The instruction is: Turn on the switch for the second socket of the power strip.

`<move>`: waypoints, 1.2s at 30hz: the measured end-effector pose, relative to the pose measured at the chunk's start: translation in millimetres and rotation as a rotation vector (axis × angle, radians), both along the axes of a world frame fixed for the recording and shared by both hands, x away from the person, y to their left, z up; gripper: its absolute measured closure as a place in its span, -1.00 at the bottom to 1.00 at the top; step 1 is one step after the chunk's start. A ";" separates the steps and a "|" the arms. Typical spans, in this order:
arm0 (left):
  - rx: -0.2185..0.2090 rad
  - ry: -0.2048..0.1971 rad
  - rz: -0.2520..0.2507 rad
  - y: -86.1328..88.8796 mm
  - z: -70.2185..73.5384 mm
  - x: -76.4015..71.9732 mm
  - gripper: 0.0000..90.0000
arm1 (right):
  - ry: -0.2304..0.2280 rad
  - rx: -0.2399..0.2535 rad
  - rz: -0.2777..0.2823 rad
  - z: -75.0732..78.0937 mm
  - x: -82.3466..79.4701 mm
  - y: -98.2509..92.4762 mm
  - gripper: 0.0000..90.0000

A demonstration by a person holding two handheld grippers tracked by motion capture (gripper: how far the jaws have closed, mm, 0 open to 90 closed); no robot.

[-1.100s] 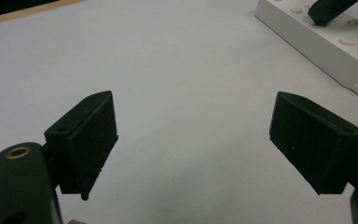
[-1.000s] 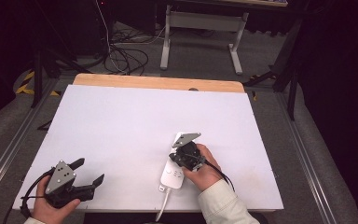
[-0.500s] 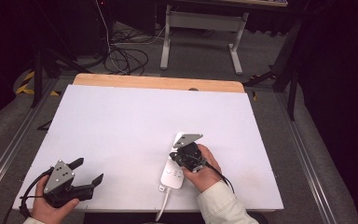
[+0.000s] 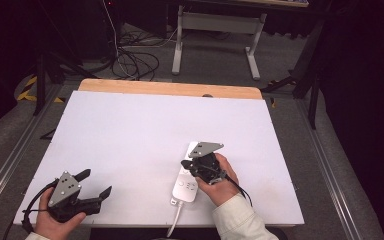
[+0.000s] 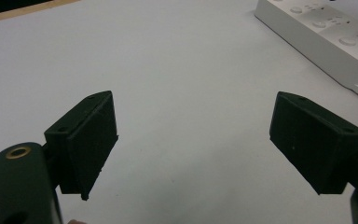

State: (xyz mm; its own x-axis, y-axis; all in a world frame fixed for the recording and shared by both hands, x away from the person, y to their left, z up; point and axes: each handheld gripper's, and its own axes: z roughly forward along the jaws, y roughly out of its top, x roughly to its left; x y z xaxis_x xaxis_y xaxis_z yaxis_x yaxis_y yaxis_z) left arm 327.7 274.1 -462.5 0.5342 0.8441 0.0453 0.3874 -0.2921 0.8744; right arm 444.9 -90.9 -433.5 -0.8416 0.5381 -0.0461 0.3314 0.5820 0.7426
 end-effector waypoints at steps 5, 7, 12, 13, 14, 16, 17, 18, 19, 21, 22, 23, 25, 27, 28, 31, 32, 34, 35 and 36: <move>-0.004 0.001 0.001 0.1 -0.1 0.0 -0.65 | -0.003 0.008 -0.001 2.4 -0.8 -0.8 1.00; 0.000 -0.002 0.000 0.1 0.1 -0.1 -0.65 | -0.011 0.005 0.000 3.0 -1.4 -0.3 1.00; -0.002 0.000 0.000 0.2 0.0 -0.1 -0.65 | -0.018 0.017 0.016 5.1 -2.2 -0.4 0.78; -0.002 0.000 0.000 0.2 0.0 0.0 -0.65 | -0.012 0.016 0.022 5.6 -1.8 -0.5 0.69; -0.002 0.000 0.000 0.2 0.0 0.0 -0.65 | -0.011 0.021 0.028 6.3 -1.9 -0.7 0.61; -0.001 -0.002 0.001 0.1 0.0 0.0 -0.65 | -0.017 0.031 0.034 8.2 -2.4 -1.3 0.49; 0.000 -0.003 0.000 0.1 0.0 0.0 -0.65 | -0.024 0.039 0.035 9.4 -3.2 -1.3 0.44; 0.000 -0.002 -0.001 0.1 0.1 -0.1 -0.65 | -0.035 0.041 0.035 10.8 -3.8 -1.7 0.38; -0.001 -0.001 -0.001 0.0 0.1 -0.2 -0.65 | -0.042 0.046 0.034 12.1 -4.4 -1.8 0.35; -0.001 -0.001 -0.001 0.1 0.3 -0.4 -0.65 | -0.047 0.055 0.034 14.7 -5.7 -2.6 0.27; -0.001 -0.002 -0.001 0.1 0.4 -0.5 -0.65 | -0.053 0.057 0.033 15.9 -6.2 -3.4 0.23; -0.002 -0.003 -0.001 0.0 0.3 -0.5 -0.65 | -0.059 0.063 0.033 17.2 -7.0 -4.2 0.18; 0.001 -0.002 -0.002 0.0 0.2 -0.6 -0.65 | -0.065 0.067 0.032 18.8 -7.5 -5.5 0.11; -0.003 -0.003 0.000 0.3 0.4 -0.7 -0.65 | -0.069 0.080 0.031 21.1 -8.3 -8.1 0.10; -0.001 -0.003 -0.002 0.4 0.4 -0.7 -0.65 | -0.072 0.088 0.030 22.4 -9.0 -9.5 0.09; -0.002 -0.004 0.000 0.9 0.9 -1.1 -0.65 | -0.084 0.105 0.024 26.9 -11.3 -14.0 0.06; 0.002 -0.004 0.001 1.2 0.9 -1.0 -0.65 | -0.087 0.115 0.023 28.8 -11.9 -16.1 0.04; 0.002 -0.006 0.001 1.2 1.0 -1.0 -0.65 | -0.090 0.121 0.022 31.6 -13.1 -19.4 0.02; -0.003 -0.004 0.000 1.0 0.9 -1.2 -0.65 | -0.095 0.130 0.021 32.9 -13.7 -21.2 0.00; 0.002 -0.007 -0.001 1.2 1.1 -1.1 -0.65 | -0.099 0.133 0.019 34.2 -14.3 -23.1 -0.02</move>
